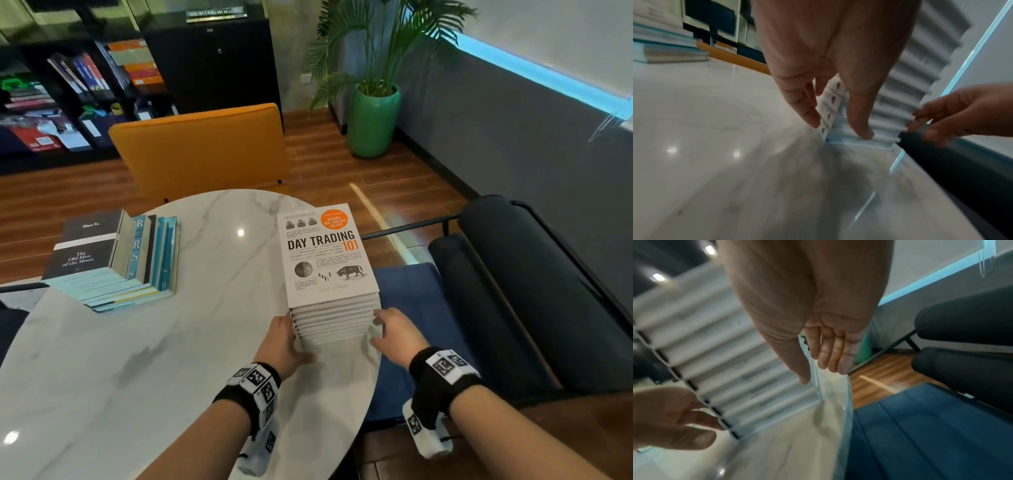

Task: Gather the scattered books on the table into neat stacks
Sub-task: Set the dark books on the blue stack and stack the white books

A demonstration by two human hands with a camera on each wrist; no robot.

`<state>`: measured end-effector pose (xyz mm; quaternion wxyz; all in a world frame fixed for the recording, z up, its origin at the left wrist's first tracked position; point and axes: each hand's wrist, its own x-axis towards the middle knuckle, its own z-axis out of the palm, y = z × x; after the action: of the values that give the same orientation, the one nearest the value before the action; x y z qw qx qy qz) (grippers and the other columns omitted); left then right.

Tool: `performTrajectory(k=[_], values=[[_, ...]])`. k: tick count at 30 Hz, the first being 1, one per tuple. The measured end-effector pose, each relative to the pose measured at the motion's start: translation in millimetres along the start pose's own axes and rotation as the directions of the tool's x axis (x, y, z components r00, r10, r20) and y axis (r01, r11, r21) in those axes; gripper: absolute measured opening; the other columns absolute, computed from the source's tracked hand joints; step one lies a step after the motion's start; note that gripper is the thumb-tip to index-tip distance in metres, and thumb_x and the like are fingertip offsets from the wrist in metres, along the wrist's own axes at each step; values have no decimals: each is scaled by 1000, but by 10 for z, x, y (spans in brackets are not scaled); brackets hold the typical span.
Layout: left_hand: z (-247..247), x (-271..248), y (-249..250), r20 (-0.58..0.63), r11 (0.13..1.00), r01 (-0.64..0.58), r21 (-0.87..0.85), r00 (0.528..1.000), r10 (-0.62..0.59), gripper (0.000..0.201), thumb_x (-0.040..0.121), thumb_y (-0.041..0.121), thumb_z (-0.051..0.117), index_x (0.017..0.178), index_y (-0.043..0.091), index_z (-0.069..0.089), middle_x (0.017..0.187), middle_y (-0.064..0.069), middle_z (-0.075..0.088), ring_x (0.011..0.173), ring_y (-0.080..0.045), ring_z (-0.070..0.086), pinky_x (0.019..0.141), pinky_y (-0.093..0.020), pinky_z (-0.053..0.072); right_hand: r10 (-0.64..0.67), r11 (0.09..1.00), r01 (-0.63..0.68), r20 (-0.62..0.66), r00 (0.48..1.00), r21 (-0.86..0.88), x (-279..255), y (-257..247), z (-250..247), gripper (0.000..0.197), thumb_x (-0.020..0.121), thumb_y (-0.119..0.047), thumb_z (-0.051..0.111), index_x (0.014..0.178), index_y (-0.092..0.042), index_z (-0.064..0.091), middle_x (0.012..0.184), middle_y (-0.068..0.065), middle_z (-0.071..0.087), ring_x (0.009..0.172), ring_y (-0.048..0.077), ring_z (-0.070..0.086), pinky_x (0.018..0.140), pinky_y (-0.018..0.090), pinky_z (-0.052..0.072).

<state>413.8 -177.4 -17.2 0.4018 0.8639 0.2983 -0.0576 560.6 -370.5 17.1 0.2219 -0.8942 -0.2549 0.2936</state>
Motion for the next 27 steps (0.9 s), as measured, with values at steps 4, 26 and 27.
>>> performTrajectory(k=[4, 26, 27], values=[[204, 287, -278, -73, 999, -27, 32, 997, 29, 65, 61, 50, 70, 122, 37, 55, 119, 6, 59, 106, -18, 62, 85, -39, 56, 70, 997, -70, 31, 997, -22, 150, -42, 101, 21, 87, -12, 54, 103, -12, 67, 99, 1, 61, 99, 24, 62, 76, 26, 44], [-101, 360, -420, -139, 996, 88, 27, 987, -83, 51, 59, 41, 66, 109, 30, 65, 107, 3, 66, 96, -19, 65, 81, -36, 54, 52, 999, -51, 15, 999, -8, 488, -370, 217, 16, 84, -14, 57, 88, -3, 68, 91, 13, 70, 87, 28, 65, 69, 28, 50], [-162, 367, -455, -148, 995, 96, 21, 985, -92, 51, 60, 38, 68, 110, 29, 65, 107, 2, 66, 97, -19, 64, 81, -35, 54, 35, 999, -35, 26, 999, -6, 531, -438, 248, 15, 83, -13, 56, 88, -4, 68, 91, 13, 70, 87, 28, 64, 69, 28, 51]])
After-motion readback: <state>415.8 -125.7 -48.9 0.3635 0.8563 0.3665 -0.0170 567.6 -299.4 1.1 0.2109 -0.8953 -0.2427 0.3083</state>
